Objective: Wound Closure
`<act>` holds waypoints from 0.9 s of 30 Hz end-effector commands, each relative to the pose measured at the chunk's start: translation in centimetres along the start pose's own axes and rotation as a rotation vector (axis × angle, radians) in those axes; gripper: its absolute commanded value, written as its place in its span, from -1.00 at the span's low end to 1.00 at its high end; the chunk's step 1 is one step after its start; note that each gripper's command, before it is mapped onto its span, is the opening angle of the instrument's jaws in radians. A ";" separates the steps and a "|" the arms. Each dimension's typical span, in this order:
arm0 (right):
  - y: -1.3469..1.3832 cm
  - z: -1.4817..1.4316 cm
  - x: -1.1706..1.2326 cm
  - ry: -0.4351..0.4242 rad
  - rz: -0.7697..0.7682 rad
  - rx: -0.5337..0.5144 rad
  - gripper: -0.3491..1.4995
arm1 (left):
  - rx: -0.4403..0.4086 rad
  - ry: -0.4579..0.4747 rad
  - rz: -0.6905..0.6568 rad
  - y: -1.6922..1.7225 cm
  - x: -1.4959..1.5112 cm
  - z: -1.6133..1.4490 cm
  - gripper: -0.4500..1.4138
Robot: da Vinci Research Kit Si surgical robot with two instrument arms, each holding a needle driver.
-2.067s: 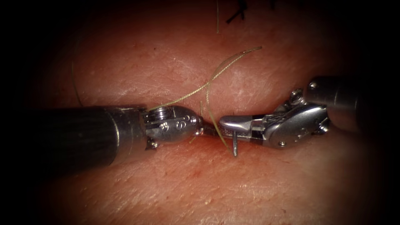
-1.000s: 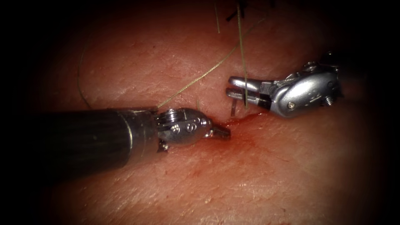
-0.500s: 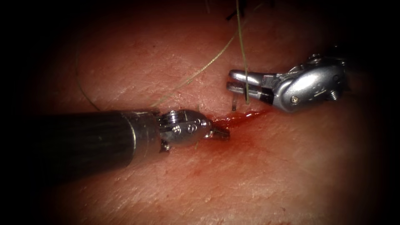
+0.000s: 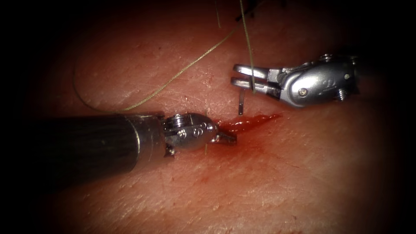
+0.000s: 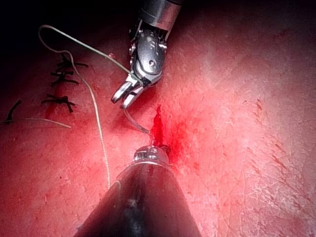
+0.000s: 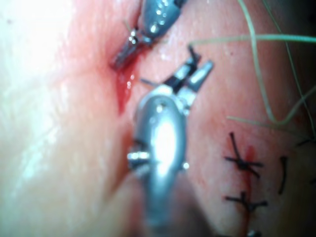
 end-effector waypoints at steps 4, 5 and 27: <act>-0.02 0.07 -0.15 -0.021 0.147 0.005 -1.00 | -0.001 0.000 0.000 -0.02 0.00 0.06 -0.91; -0.02 0.07 -0.17 -0.026 0.180 0.006 -1.00 | -0.001 0.000 0.000 -0.02 -0.01 0.06 -0.91; 0.00 0.08 -0.44 -0.155 0.631 0.027 -1.00 | -0.007 -0.002 -0.002 -0.05 -0.04 0.01 -0.91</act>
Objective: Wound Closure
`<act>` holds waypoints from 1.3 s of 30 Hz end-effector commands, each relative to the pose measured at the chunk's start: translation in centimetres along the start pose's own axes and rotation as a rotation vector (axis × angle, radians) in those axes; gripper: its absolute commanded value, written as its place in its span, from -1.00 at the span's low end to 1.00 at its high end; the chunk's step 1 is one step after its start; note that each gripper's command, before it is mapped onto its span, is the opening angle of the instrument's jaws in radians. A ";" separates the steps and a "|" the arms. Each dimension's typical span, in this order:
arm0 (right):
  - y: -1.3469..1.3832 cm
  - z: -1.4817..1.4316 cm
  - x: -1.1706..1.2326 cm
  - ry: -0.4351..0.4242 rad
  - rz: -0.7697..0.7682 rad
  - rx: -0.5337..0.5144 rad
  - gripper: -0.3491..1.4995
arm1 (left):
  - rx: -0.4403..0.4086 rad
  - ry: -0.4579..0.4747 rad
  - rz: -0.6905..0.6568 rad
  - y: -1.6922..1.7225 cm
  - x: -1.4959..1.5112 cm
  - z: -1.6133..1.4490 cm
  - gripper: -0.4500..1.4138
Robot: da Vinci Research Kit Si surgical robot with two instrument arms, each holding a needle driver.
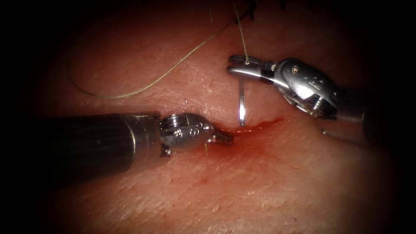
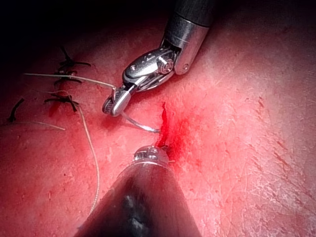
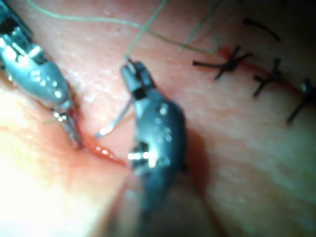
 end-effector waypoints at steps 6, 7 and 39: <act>-0.02 0.07 -0.04 -0.014 0.044 0.012 -1.00 | -0.004 0.001 -0.001 -0.03 0.00 0.06 -0.93; -0.02 0.07 -0.04 -0.015 0.056 0.012 -1.00 | -0.004 0.001 -0.001 -0.03 0.00 0.06 -0.95; -0.12 0.09 -0.20 -0.062 0.295 0.078 -1.00 | -0.002 -0.002 -0.001 -0.04 0.00 0.06 -1.00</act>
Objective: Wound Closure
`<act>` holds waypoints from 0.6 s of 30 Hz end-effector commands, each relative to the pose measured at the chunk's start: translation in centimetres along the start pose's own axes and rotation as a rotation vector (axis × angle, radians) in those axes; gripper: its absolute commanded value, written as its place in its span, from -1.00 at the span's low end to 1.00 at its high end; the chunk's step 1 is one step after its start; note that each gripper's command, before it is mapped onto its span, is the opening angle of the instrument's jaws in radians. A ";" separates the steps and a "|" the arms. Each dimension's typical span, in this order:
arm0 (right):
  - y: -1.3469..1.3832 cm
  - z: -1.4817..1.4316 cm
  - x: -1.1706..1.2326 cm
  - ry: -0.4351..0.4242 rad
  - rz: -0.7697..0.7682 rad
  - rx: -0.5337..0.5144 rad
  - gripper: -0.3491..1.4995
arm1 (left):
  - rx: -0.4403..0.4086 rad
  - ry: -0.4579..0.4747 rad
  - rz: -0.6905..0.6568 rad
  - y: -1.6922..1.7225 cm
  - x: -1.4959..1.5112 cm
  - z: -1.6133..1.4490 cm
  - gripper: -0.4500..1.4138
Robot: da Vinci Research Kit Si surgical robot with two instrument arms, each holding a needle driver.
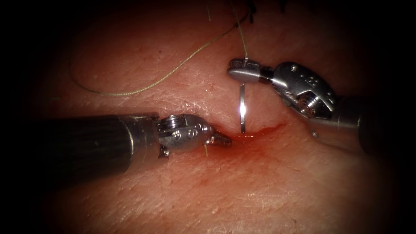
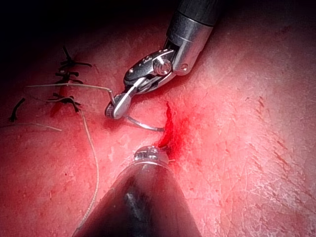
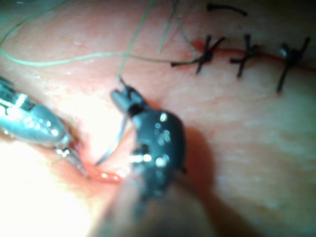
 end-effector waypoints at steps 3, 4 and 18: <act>0.05 0.06 0.00 0.001 0.004 0.001 -1.00 | 0.000 0.000 0.002 -0.03 0.00 0.08 -1.00; 0.07 0.06 0.02 0.000 0.006 -0.014 -1.00 | 0.000 0.000 0.001 -0.03 0.00 0.08 -1.00; 0.01 0.09 -0.04 -0.018 0.023 -0.005 -1.00 | 0.003 0.000 0.000 -0.02 0.01 0.10 -1.00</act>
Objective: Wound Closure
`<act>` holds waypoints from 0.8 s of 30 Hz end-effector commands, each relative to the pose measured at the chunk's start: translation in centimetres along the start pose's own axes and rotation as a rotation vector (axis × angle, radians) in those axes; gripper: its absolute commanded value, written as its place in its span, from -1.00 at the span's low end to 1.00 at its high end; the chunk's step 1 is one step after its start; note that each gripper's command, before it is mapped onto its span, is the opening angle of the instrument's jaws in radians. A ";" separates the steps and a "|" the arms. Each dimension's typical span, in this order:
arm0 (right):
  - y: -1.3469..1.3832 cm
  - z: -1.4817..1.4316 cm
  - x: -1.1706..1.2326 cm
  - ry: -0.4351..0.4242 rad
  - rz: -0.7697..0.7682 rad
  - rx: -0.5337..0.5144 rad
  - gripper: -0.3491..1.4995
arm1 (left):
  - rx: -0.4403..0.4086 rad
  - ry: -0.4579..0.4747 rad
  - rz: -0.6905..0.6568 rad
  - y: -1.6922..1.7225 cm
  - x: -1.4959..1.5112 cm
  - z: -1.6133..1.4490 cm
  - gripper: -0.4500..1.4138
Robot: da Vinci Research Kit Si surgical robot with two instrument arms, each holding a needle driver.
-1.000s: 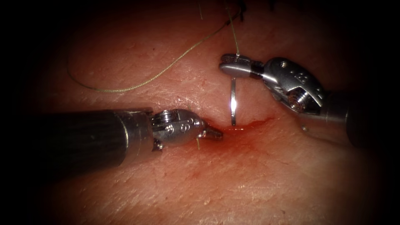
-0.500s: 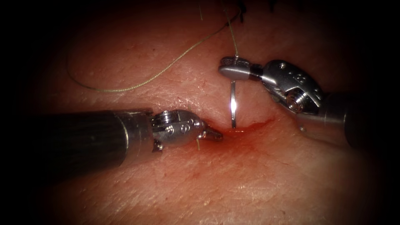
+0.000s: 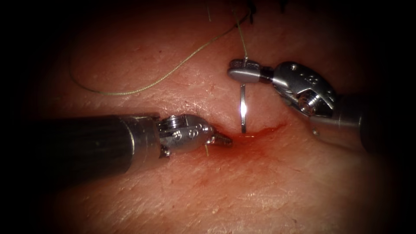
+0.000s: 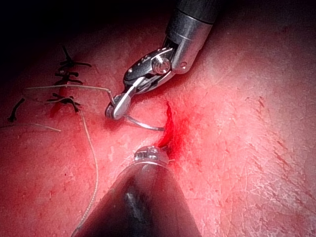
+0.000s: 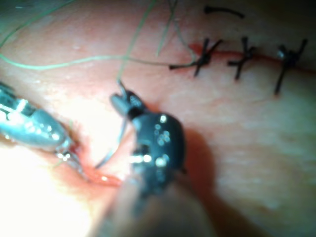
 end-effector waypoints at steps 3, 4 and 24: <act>0.02 0.10 -0.09 -0.009 0.031 0.012 -1.00 | 0.000 0.001 0.001 -0.03 0.00 0.07 -1.00; 0.02 0.10 -0.11 -0.011 0.041 0.016 -1.00 | 0.000 0.001 0.001 -0.03 0.00 0.07 -1.00; 0.10 0.05 -0.12 -0.015 0.222 0.007 -1.00 | 0.000 -0.002 0.002 -0.03 -0.01 0.05 -1.00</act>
